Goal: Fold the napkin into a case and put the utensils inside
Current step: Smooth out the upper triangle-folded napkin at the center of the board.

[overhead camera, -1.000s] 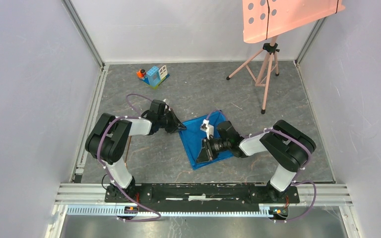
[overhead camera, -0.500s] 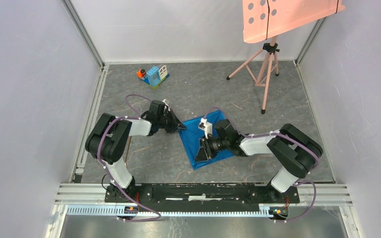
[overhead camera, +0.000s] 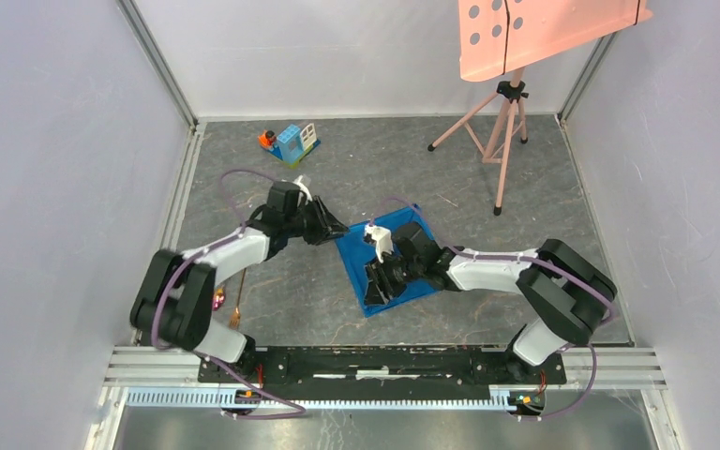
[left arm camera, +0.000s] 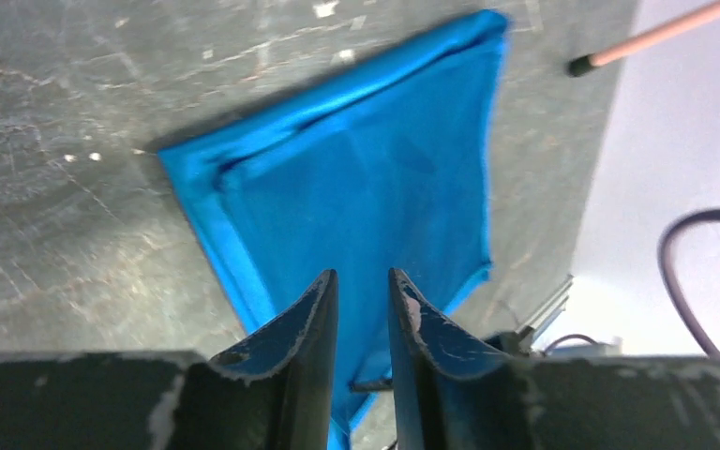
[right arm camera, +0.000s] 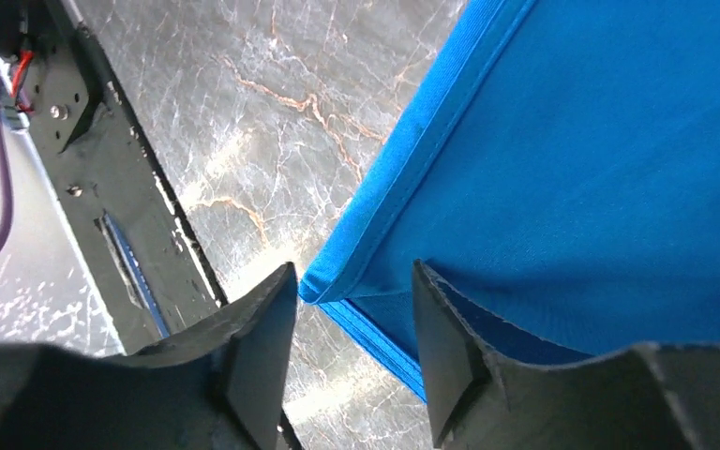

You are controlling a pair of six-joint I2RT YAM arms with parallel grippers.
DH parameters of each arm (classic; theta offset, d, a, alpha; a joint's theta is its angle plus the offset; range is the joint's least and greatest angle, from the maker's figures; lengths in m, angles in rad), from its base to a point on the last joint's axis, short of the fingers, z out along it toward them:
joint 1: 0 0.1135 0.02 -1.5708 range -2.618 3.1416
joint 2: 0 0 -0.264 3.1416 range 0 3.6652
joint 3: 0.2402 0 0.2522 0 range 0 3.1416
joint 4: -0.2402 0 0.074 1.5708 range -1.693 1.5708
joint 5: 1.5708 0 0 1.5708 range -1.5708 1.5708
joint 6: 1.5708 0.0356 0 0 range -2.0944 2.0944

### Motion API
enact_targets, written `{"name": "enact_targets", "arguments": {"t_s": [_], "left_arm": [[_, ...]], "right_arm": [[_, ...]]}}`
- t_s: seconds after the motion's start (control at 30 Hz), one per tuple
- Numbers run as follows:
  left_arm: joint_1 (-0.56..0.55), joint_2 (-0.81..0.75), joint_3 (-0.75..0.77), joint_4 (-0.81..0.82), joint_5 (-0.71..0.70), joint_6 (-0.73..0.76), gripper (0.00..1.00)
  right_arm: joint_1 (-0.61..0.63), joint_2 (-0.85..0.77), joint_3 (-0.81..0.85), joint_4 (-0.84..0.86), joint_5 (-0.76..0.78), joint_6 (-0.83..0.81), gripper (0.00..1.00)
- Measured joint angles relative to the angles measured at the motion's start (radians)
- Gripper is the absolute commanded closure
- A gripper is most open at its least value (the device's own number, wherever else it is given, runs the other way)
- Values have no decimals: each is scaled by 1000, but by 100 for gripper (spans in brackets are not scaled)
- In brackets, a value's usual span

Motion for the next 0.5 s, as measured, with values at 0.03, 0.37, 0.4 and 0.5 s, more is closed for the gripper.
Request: {"name": "enact_targets", "arguments": {"t_s": [0.03, 0.37, 0.4, 0.5], "left_arm": [[4, -51, 1, -19, 3, 10, 59], [169, -516, -41, -237, 0, 50, 42], [181, -557, -55, -271, -16, 50, 42], [192, -654, -85, -387, -87, 50, 42]], "right_arm": [[6, -11, 16, -32, 23, -15, 39], [178, 21, 323, -413, 406, -77, 37], [189, 41, 354, -435, 443, -74, 39], [219, 92, 411, -497, 534, -55, 43]]}}
